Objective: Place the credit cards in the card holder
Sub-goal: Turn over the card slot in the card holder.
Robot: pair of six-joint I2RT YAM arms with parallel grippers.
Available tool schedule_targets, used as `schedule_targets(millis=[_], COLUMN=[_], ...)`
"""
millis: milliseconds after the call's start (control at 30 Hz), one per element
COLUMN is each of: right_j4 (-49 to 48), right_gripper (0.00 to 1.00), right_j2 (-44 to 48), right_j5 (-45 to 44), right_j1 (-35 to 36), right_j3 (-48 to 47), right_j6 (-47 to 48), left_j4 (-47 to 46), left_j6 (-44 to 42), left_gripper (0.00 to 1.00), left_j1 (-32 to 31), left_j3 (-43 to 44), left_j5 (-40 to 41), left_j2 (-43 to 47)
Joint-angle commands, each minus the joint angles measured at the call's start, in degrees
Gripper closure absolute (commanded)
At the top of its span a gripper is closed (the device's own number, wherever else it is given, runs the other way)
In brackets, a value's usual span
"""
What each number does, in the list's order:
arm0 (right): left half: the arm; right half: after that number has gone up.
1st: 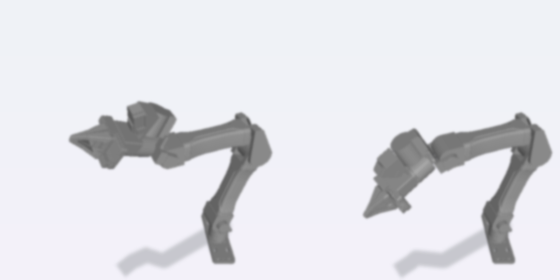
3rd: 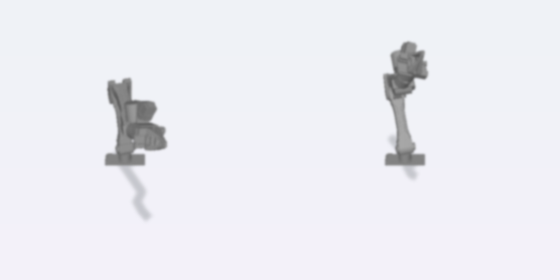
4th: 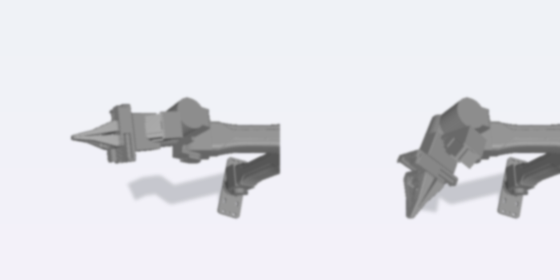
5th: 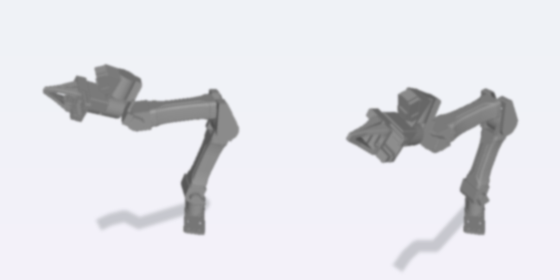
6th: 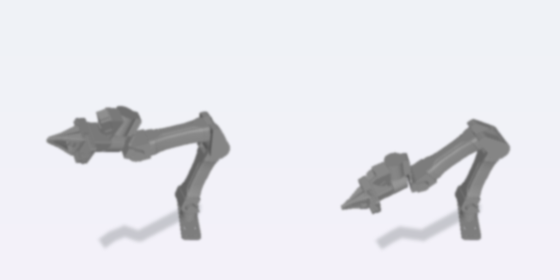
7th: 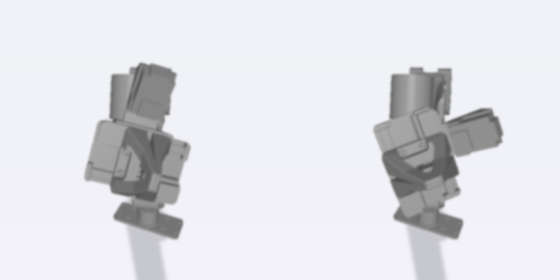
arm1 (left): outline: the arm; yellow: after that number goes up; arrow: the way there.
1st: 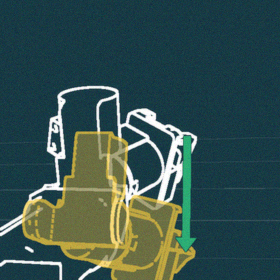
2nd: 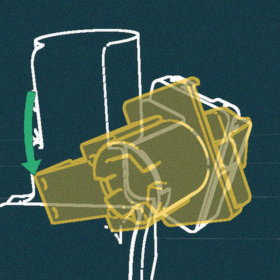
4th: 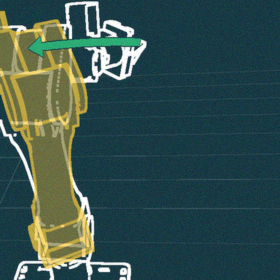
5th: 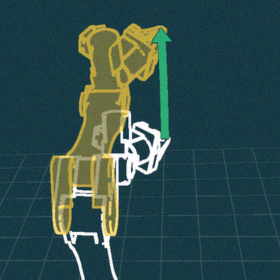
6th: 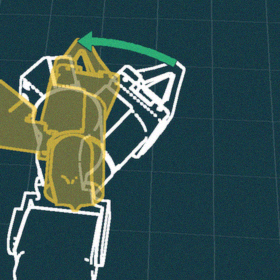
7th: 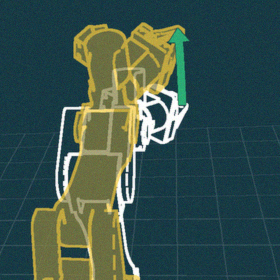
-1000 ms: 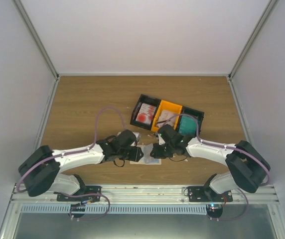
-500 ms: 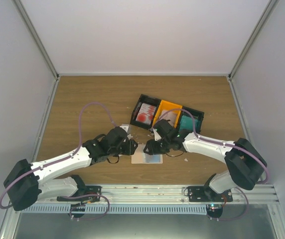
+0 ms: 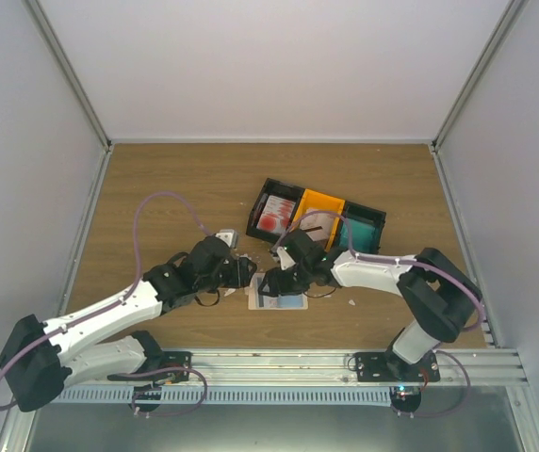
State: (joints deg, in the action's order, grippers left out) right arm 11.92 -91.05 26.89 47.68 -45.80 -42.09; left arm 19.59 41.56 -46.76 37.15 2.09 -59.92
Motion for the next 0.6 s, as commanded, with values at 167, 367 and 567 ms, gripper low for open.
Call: schedule_targets(millis=[167, 367, 567], right_j4=[-1.0, 8.1, 16.8], right_gripper=[0.53, 0.52, 0.48], right_j2=[-1.0, 6.2, 11.3], right_j5=[-2.1, -9.9, -16.9], right_j1=[0.1, -4.1, -13.7], right_j3=[-3.0, -8.2, -14.0], right_j6=[-1.1, 6.3, 17.8], left_j4=[-1.2, -1.2, 0.4], left_j6=[-0.2, -0.9, -2.9], left_gripper=[0.38, 0.33, 0.27], left_j1=[2.0, 3.2, 5.8], left_j3=[-1.1, -0.6, 1.7], left_j5=[-2.0, -4.4, -4.3], left_j2=[2.5, 3.2, 3.9])
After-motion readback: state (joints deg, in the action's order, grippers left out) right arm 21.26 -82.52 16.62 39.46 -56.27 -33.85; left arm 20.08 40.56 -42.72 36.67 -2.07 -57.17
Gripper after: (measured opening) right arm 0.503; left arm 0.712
